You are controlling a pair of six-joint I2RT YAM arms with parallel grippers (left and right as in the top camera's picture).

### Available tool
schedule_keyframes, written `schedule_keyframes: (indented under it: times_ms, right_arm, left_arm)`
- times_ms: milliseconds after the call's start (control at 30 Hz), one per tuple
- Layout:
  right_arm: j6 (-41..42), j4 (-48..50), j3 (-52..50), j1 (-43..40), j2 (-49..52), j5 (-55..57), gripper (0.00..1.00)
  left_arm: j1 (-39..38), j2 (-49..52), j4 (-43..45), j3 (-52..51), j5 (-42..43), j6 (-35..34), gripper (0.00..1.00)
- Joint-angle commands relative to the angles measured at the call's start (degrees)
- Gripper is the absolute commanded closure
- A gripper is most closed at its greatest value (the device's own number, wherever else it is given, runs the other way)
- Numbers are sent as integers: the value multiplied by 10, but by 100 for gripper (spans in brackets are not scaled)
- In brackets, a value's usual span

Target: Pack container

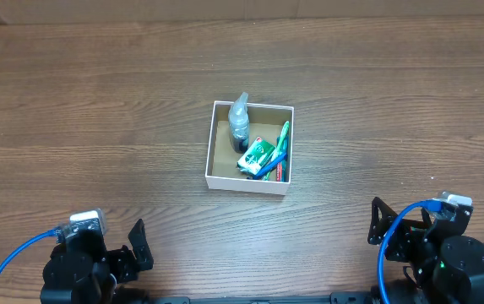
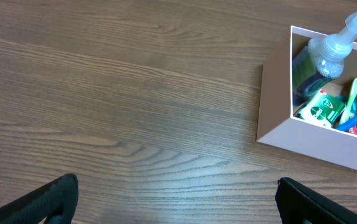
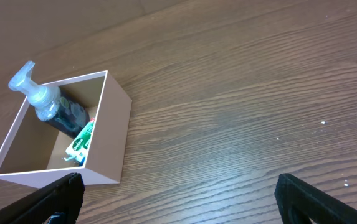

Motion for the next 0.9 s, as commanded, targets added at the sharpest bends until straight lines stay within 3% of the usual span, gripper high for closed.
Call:
schedule_keyframes:
  times_ms: [0, 200, 333, 433, 467, 533, 600, 700, 733, 800, 867]
  right_arm:
    - [0, 3, -2, 3, -1, 6, 0]
    - [-19, 10, -22, -17, -63, 8, 0]
    - [-21, 73, -130, -22, -179, 7, 0]
    - [-51, 154, -195, -22, -179, -3, 0]
    - [-99, 261, -244, -22, -181, -3, 0]
    - [-146, 358, -287, -22, -181, -3, 0]
    - [-228, 522, -362, -22, -181, -3, 0]
    - [-288, 653, -438, -22, -181, -3, 0]
    - [-292, 674, -462, -22, -181, -2, 0]
    - [-287, 605, -460, -22, -181, -3, 0]
    - [-287, 601, -460, -22, -181, -5, 0]
  left_arm:
    - [-2, -3, 2, -2, -5, -8, 0]
    - [-2, -3, 2, -2, -5, -8, 0]
    - [-2, -3, 2, -2, -5, -8, 0]
    - [-2, -3, 2, -2, -5, -8, 0]
    - [-2, -3, 2, -2, -5, -8, 0]
    - [-2, -3, 2, -2, -5, -8, 0]
    - [-2, -3, 2, -2, -5, -8, 0]
    - [-2, -3, 2, -2, -5, -8, 0]
    - [-2, -3, 2, -2, -5, -8, 0]
    - [-2, -3, 2, -2, -5, -8, 0]
    - [-2, -3, 2, -2, -5, -8, 0]
